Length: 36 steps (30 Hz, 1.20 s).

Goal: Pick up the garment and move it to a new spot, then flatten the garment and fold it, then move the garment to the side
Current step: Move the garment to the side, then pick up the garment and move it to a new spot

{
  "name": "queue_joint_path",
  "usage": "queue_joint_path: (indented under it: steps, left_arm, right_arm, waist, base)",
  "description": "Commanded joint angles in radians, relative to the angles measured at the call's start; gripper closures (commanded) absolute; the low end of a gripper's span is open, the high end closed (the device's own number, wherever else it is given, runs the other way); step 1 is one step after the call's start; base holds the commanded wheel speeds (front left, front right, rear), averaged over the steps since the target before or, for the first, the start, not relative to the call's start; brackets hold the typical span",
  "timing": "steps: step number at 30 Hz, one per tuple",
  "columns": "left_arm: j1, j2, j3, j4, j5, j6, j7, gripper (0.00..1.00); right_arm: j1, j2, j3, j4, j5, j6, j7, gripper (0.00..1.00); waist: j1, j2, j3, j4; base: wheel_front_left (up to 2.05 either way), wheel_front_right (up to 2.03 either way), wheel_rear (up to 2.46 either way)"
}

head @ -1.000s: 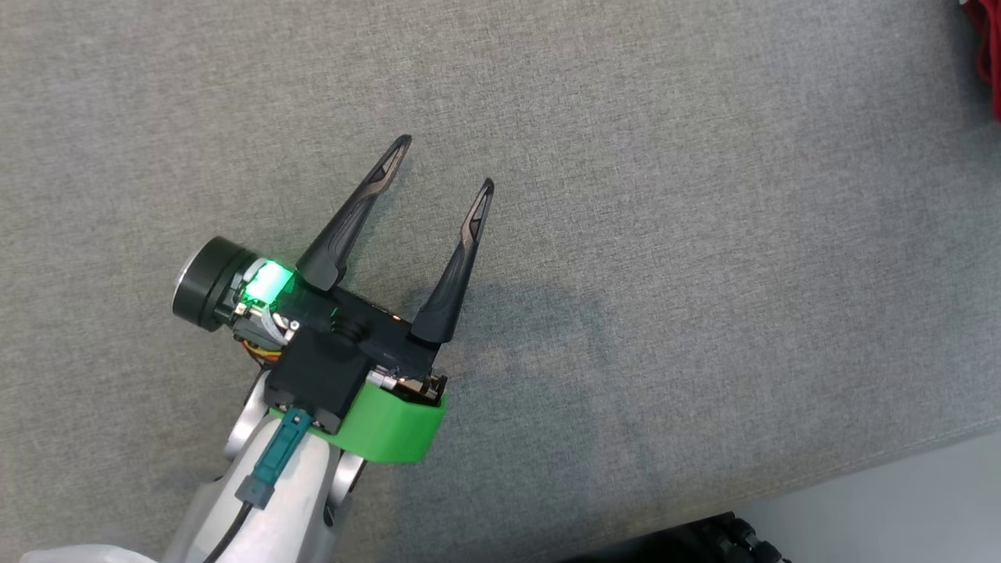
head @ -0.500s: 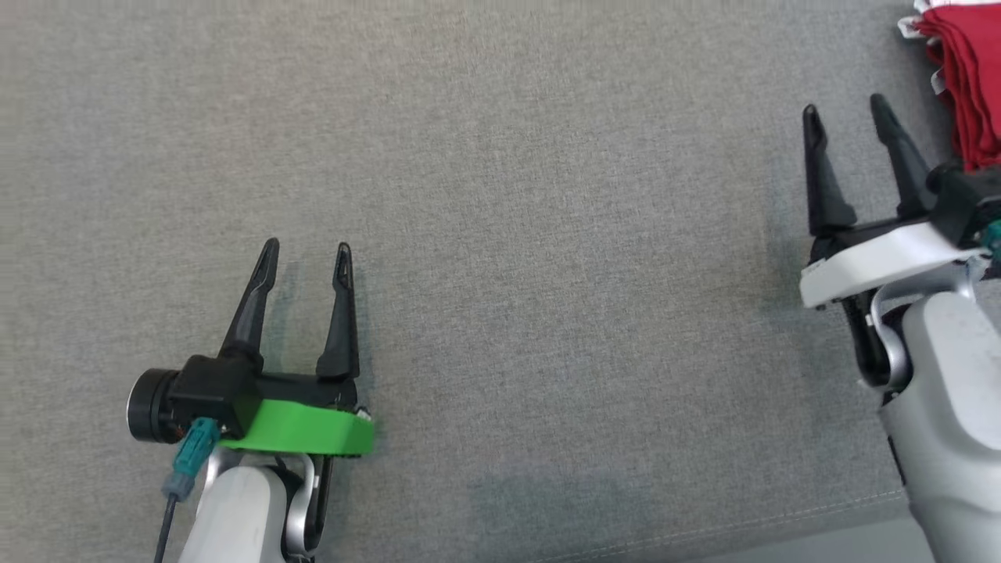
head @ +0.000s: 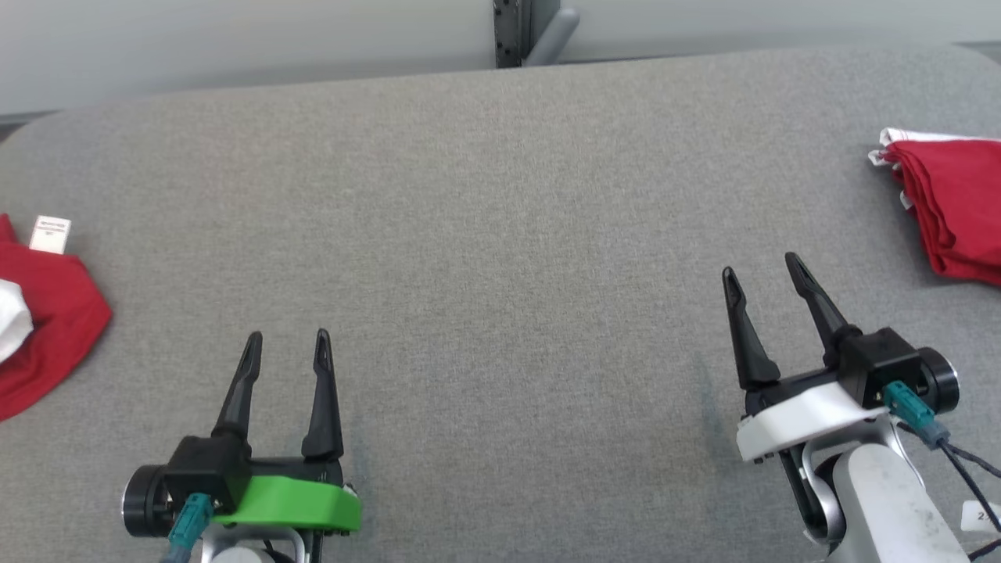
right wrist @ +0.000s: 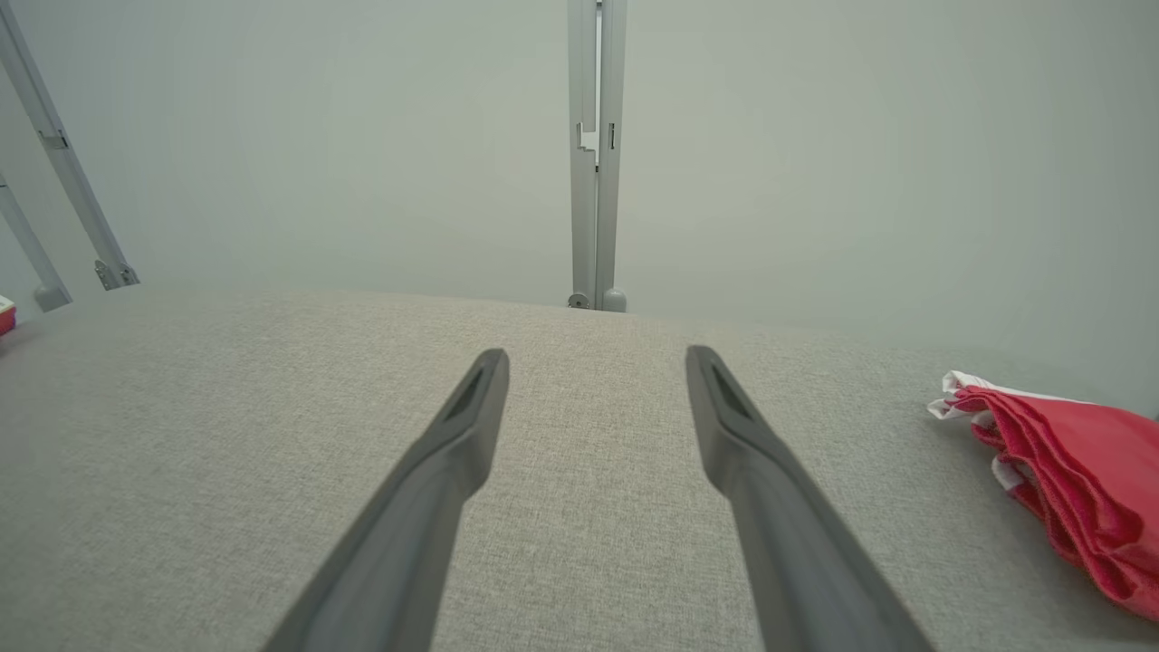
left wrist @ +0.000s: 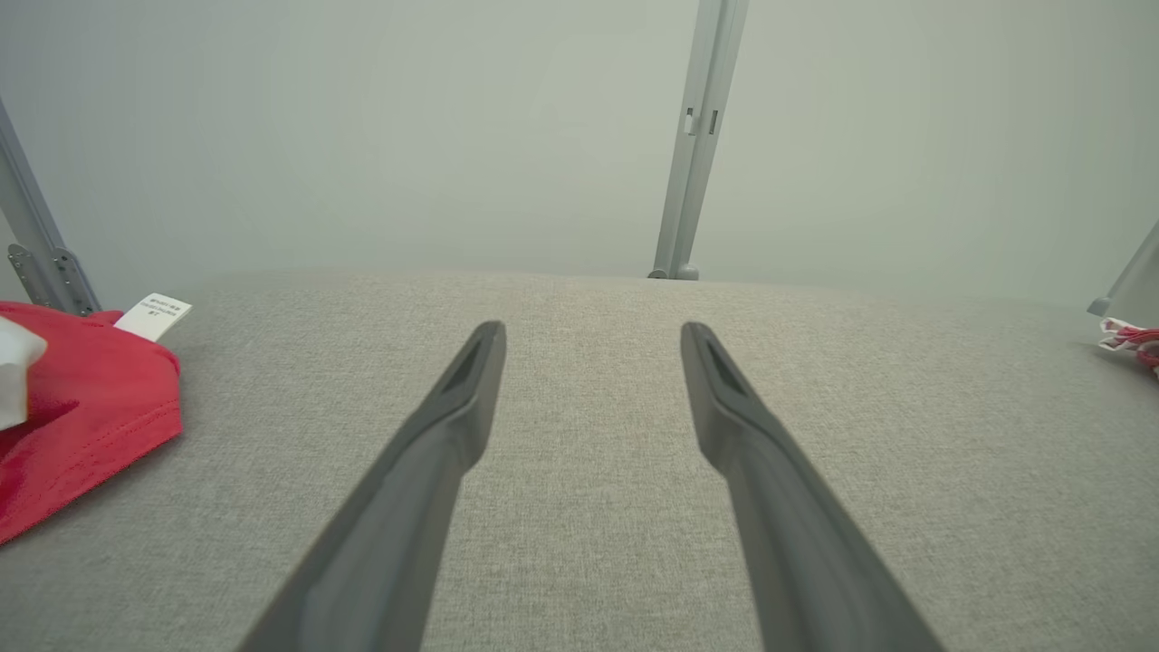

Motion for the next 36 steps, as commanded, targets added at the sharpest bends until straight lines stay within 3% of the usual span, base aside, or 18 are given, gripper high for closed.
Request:
queue_joint_path:
  steps: [1, 13, 36]
  left_arm:
    - [0.038, -0.001, -0.002, -0.008, 0.009, 0.007, 0.000, 0.00]
    - [0.172, -0.001, -0.013, -0.011, 0.035, -0.029, 0.000, 0.00]
    - [0.182, -0.001, -0.027, -0.001, 0.058, -0.020, 0.000, 0.00]
  right_arm:
    - [0.040, 0.014, -0.012, -0.019, -0.021, -0.001, -0.003, 0.00]
    - [0.235, 0.067, -0.056, -0.103, -0.080, -0.001, -0.003, 0.00]
    - [0.296, 0.070, -0.055, -0.104, -0.002, -0.001, -0.003, 0.00]
  waist:
    - [0.0001, 0.0000, -0.126, 0.053]
    - [0.0001, 0.0000, -0.204, 0.046]
    - [0.0001, 0.0000, -0.220, 0.047]
  base:
    - [0.00, 0.00, 0.00]
    - [0.00, 0.00, 0.00]
    - [0.00, 0.00, 0.00]
